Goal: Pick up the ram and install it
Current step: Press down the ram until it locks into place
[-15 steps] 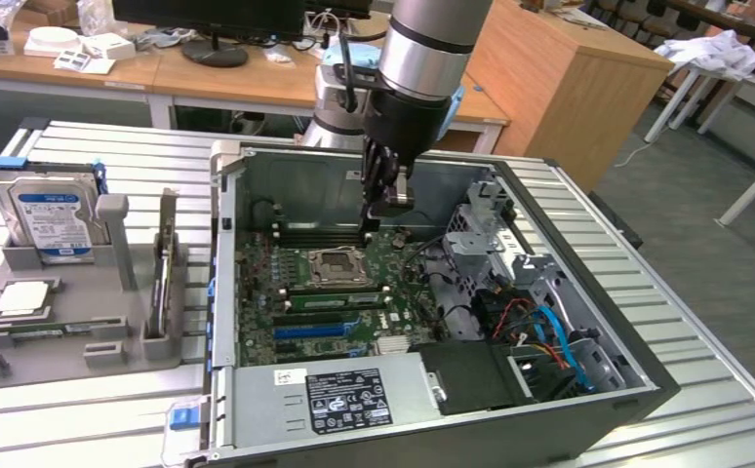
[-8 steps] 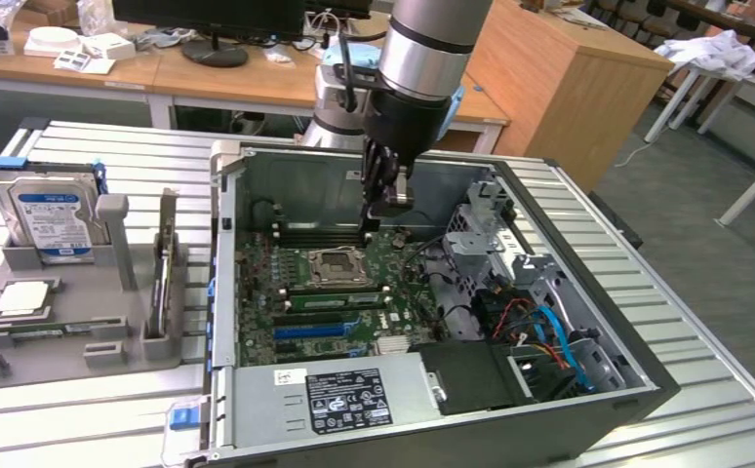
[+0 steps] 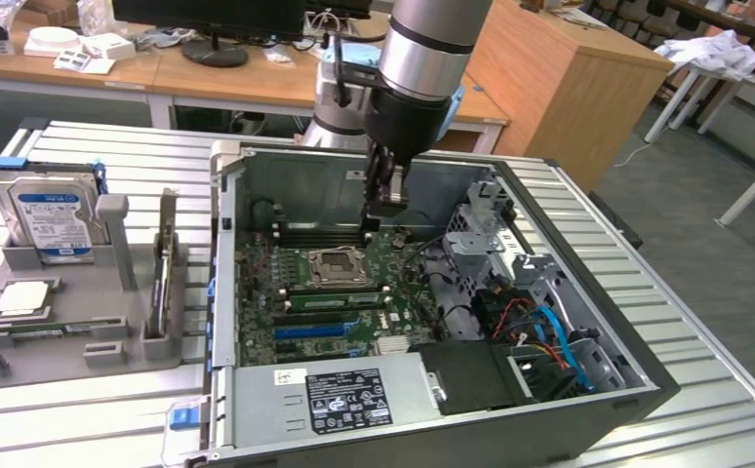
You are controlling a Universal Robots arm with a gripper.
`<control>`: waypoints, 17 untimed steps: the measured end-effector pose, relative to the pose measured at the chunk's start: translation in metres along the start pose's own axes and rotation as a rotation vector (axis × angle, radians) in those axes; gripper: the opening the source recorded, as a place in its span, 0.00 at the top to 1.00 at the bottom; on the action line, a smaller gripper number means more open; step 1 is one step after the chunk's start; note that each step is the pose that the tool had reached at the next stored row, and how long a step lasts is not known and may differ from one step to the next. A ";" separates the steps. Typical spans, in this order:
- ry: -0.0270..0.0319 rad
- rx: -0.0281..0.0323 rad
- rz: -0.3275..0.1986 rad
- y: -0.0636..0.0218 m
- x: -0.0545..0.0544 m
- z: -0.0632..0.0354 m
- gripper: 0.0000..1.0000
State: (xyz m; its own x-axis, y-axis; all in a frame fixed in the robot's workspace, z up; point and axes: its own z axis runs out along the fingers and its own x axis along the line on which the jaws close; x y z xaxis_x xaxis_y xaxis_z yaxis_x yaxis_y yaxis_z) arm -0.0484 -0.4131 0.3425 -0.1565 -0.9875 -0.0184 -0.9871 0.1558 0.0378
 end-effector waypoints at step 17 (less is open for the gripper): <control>-0.0110 0.0053 0.290 0.0000 0.000 0.0004 0.89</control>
State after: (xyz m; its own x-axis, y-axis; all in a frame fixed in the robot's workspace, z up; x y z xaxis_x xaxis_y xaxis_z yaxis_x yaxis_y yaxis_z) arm -0.0484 -0.4131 0.3421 -0.4329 -0.9012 -0.0184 -0.9011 0.4321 0.0379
